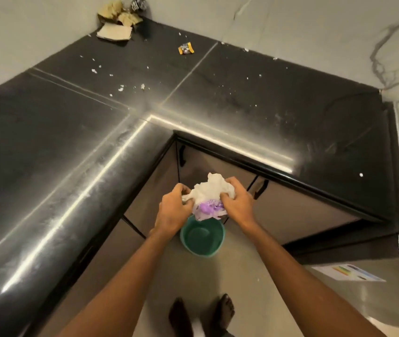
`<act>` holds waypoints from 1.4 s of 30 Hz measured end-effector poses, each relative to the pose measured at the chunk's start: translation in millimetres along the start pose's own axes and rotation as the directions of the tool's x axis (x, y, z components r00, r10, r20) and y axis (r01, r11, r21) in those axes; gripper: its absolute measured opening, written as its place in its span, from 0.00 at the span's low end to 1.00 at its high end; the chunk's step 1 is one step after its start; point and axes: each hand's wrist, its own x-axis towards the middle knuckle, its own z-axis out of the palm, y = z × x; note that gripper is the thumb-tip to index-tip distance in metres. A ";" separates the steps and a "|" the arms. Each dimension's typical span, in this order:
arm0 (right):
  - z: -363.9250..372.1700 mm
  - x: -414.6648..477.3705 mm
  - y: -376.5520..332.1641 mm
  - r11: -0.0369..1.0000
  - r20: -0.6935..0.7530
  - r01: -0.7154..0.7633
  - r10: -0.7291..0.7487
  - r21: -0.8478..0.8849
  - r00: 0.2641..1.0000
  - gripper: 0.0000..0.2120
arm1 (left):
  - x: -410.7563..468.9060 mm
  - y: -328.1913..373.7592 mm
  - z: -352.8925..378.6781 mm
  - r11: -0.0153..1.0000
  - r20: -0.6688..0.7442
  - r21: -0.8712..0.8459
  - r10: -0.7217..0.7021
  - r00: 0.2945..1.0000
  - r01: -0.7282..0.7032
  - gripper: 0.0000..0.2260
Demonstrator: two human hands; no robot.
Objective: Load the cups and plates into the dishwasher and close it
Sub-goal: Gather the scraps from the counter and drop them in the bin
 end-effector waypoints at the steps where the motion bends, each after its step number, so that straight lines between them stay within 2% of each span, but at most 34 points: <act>1: 6.1 -1.3 11.7 1.000 0.015 -0.028 0.028 0.003 0.999 0.14 | -0.9 -7.8 9.5 0.999 0.010 -0.019 -0.036 0.999 0.036 0.07; 6: 43.3 -2.7 92.5 0.979 0.028 -0.202 0.202 0.012 0.979 0.14 | 7.5 -57.0 71.3 0.977 0.020 -0.092 -0.193 0.981 0.194 0.08; 9: 71.0 -0.2 147.1 0.945 0.038 -0.324 0.326 -0.035 0.945 0.11 | 20.5 -96.4 114.6 0.938 0.025 -0.082 -0.335 0.942 0.336 0.11; 12: 101.5 4.9 204.9 0.929 0.058 -0.364 0.368 -0.074 0.928 0.12 | 42.9 -143.2 165.9 0.886 0.037 -0.127 -0.444 0.895 0.445 0.13; 14: 121.2 7.4 237.4 0.926 0.093 -0.362 0.371 -0.106 0.924 0.11 | 56.5 -170.7 193.3 0.888 0.040 -0.119 -0.443 0.896 0.444 0.13; 17: 163.7 18.2 299.3 0.916 0.177 -0.354 0.387 -0.188 0.905 0.11 | 77.8 -224.6 241.6 0.917 -0.041 -0.046 -0.398 0.917 0.396 0.11; 21: 206.8 42.2 359.6 0.905 0.318 -0.310 0.398 -0.292 0.861 0.17 | 102.5 -276.5 286.8 0.943 -0.093 0.087 -0.313 0.945 0.321 0.08; 27: 260.6 79.8 427.6 0.875 0.417 -0.191 0.391 -0.444 0.821 0.28 | 142.5 -336.0 342.4 0.937 -0.071 0.212 -0.267 0.961 0.276 0.10; 31: 272.5 94.5 448.0 0.861 0.451 -0.082 0.342 -0.502 0.824 0.33 | 162.8 -349.5 357.9 0.915 -0.019 0.281 -0.297 0.955 0.290 0.16; 34: 263.4 93.9 448.3 0.859 0.442 -0.023 0.286 -0.511 0.850 0.31 | 163.7 -344.5 353.0 0.923 -0.002 0.281 -0.275 0.961 0.265 0.19; 38: 232.8 77.9 421.6 0.881 0.370 -0.030 0.229 -0.473 0.901 0.26 | 148.9 -315.8 324.7 0.945 0.005 0.233 -0.236 0.972 0.228 0.15; 42: 194.6 61.9 374.5 0.935 0.317 -0.054 0.172 -0.350 0.933 0.19 | 122.0 -271.1 287.0 0.970 -0.011 0.152 -0.188 0.982 0.188 0.12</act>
